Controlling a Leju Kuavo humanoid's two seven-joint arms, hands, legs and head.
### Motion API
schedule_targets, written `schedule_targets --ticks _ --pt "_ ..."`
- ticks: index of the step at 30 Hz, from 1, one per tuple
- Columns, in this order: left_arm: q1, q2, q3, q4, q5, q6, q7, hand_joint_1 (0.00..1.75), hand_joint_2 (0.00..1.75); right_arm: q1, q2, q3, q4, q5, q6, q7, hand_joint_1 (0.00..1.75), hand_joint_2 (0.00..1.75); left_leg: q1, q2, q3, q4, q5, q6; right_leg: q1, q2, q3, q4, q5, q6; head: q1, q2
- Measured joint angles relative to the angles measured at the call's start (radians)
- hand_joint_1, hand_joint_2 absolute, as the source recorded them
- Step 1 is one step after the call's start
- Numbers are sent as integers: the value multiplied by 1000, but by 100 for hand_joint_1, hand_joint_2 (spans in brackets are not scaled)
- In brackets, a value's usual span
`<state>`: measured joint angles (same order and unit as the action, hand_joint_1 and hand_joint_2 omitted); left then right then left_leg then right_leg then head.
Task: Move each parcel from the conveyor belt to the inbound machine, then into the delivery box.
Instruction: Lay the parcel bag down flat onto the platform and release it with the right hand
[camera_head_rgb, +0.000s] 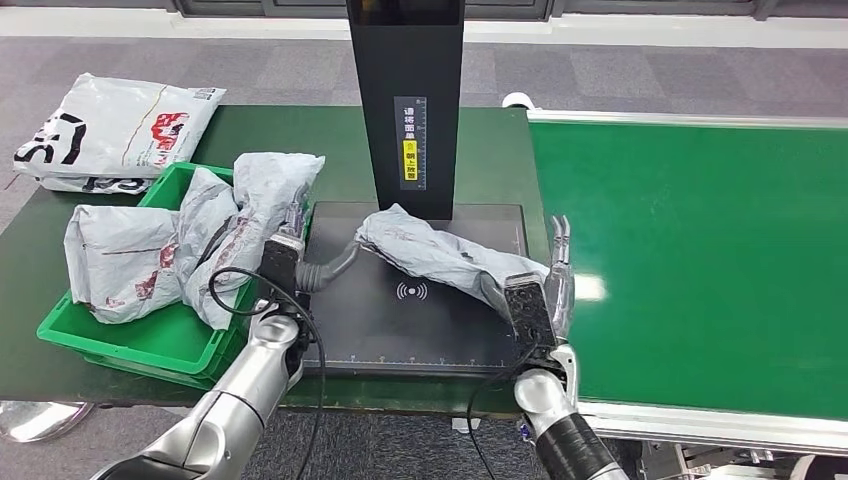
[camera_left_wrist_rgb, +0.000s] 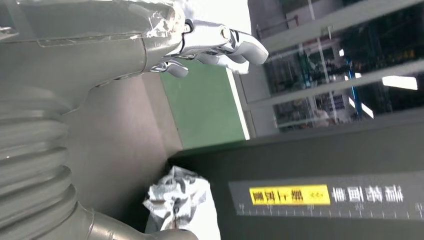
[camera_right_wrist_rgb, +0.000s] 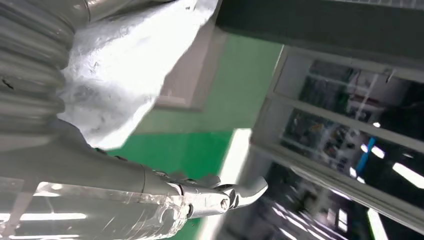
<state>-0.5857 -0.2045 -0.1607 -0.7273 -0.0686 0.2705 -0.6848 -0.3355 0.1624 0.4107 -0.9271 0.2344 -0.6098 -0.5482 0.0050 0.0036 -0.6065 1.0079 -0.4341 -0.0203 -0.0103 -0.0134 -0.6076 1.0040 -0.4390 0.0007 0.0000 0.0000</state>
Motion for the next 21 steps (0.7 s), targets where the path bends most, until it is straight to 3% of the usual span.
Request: schedule_targets --ticks 8,13,21 --pt "8 0 -54 15 -88 -72 2 0 175 -21 4 -67 26 -241 132 -36 0 175 0 1 0 0 0 0 0 1 0 0 0 0 0 0" --pt "7 0 -112 44 -180 -108 3 0 175 -47 4 -134 74 -442 290 -5 0 175 0 0 0 0 0 0 0 0 0 0 0 0 0 0" --pt "4 -3 -154 73 -206 -111 4 0 175 -55 3 -185 105 -508 361 16 0 175 0 1 0 0 0 0 0 1 0 0 0 0 0 0"
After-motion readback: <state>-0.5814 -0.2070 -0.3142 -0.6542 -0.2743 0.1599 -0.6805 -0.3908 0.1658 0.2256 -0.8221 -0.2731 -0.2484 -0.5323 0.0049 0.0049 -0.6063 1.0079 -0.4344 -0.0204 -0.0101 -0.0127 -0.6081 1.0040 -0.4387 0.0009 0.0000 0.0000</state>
